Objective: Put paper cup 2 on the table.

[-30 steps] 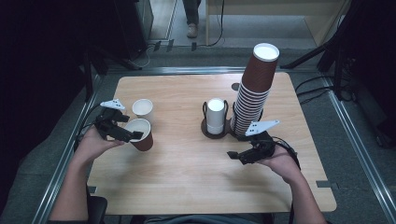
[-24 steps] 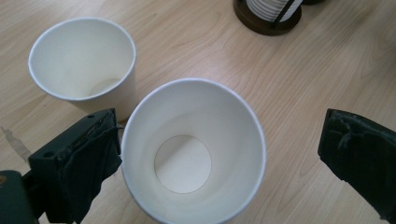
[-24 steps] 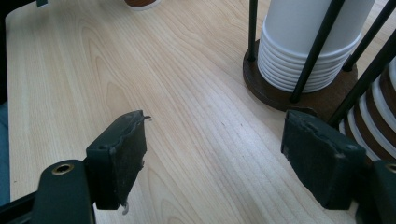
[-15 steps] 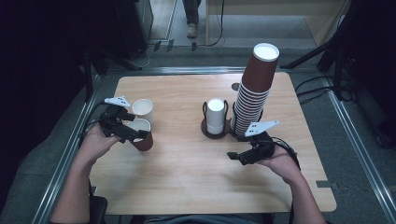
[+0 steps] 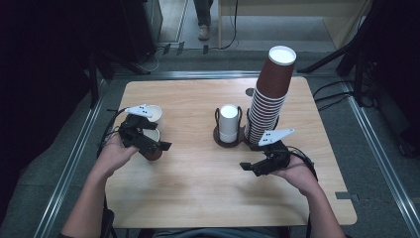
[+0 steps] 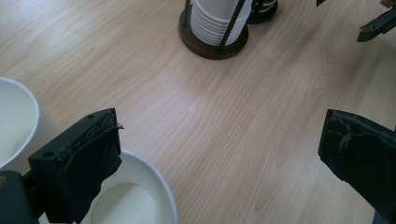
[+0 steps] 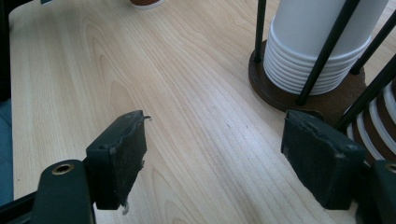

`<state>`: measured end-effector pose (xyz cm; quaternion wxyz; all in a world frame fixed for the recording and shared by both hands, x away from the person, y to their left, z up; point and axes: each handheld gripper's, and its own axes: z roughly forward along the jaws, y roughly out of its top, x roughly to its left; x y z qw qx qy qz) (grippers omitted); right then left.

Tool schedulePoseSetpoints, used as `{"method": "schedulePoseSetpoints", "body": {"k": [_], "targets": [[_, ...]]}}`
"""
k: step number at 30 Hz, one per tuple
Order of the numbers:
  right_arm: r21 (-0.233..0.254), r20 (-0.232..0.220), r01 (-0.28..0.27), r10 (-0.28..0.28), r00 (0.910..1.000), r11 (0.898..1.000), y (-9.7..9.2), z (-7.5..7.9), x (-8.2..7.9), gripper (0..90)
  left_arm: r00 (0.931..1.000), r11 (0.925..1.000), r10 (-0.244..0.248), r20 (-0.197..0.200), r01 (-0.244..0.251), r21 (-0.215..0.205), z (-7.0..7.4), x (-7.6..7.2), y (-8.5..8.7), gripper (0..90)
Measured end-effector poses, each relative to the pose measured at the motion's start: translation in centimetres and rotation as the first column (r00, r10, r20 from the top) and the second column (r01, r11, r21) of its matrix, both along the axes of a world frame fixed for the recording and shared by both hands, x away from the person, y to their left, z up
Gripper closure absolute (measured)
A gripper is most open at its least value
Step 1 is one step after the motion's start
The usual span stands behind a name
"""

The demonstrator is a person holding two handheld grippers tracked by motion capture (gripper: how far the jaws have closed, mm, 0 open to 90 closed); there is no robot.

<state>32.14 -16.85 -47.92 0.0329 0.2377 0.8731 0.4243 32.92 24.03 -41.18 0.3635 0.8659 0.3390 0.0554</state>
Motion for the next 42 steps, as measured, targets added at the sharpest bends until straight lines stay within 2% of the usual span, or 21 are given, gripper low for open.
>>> {"method": "schedulePoseSetpoints", "body": {"k": [3,9,19,23,30,42], "targets": [[0.000,0.002,-0.001,0.001,1.0000,1.000,0.0,0.0,0.0,22.4,0.9996,0.9996,-0.027,0.003,0.027,0.007,-0.2,-0.1,-0.9,0.0],[0.006,0.005,-0.002,0.002,1.0000,1.000,0.2,0.0,0.0,22.3,0.9988,0.9988,-0.048,-0.001,0.048,0.000,-0.8,-0.2,-2.6,0.0],[-0.004,0.013,-0.014,0.014,0.9998,1.000,0.5,-0.2,-0.1,22.3,0.9966,0.9955,-0.081,0.014,0.080,0.050,-1.9,-0.3,-5.3,0.0],[-0.007,0.017,-0.016,0.016,0.9997,1.000,0.7,-0.4,-0.2,22.3,0.9959,0.9949,-0.090,0.013,0.089,0.047,-2.4,-0.5,-6.2,0.0],[-0.015,0.024,-0.020,0.021,0.9995,1.000,0.9,-0.5,-0.4,22.3,0.9929,0.9904,-0.118,0.015,0.117,0.074,-3.3,-0.7,-7.9,0.0],[-0.040,0.044,-0.037,0.039,0.9983,0.999,1.4,-0.9,-0.6,22.1,0.9882,0.9857,-0.153,0.005,0.152,0.073,-5.1,-1.1,-10.3,0.0]]}}
